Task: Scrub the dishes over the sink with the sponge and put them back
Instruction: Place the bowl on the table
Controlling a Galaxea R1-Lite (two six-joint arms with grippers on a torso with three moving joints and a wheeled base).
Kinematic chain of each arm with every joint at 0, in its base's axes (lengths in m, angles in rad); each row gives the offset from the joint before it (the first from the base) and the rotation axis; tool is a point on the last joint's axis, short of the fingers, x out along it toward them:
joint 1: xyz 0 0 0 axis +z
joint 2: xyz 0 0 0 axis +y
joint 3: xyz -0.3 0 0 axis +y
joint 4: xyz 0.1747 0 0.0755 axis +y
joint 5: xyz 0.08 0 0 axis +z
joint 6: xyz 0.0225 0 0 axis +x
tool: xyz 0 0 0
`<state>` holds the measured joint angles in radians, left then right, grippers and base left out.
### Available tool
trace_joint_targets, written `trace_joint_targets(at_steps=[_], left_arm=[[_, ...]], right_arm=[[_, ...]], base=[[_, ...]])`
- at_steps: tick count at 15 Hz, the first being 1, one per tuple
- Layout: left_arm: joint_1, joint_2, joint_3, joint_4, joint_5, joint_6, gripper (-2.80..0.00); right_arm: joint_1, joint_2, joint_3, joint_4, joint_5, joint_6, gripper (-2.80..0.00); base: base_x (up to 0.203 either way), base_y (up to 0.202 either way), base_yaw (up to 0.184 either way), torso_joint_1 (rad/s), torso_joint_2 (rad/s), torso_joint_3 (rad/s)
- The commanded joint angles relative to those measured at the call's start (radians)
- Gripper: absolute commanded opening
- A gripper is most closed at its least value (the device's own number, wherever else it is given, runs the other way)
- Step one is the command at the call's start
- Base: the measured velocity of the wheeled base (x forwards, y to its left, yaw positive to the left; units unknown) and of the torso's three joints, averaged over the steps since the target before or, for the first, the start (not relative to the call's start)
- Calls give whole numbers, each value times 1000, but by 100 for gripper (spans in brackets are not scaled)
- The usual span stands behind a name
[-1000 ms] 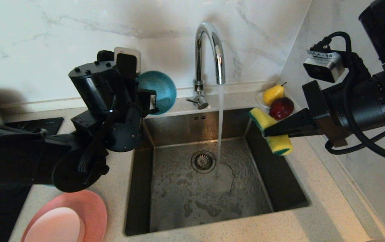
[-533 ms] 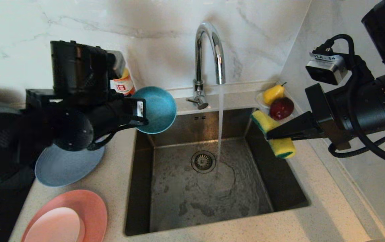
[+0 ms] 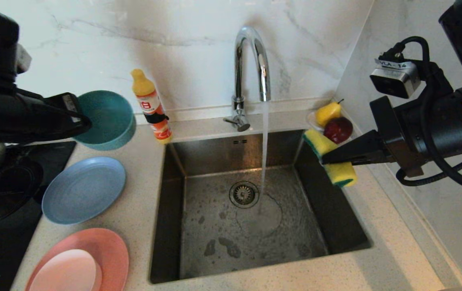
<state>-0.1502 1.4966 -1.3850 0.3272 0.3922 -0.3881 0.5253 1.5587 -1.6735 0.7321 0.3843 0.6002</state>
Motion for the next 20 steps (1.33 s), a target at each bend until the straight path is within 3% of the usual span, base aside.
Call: trace_joint_targets(at_steps=[1,7,9,14,20], left_arm=[[139,-50,-11,45,-28,-7,-280],[553,35,-28,69,-210,-28,-280],[647,108,-31,61,-249,-58,-280],[760,244,-35,-16,-288,-95,-280],[791,399,-67,-19,-322,-158,-280]], right_arm=[[1,-3,10,6,2,4,-280],[1,6,20,8,2,4,-280],[1,6,34,6,2,-5,-280],[0,6,46,1,2,-9,-280],[0,4,49,5,4,-10,-280]], base=[[0,0,0,0,0,0],[0,0,0,0,0,0],[0,0,0,0,0,0],[0,0,0,0,0,0],[0,0,0,0,0,0]])
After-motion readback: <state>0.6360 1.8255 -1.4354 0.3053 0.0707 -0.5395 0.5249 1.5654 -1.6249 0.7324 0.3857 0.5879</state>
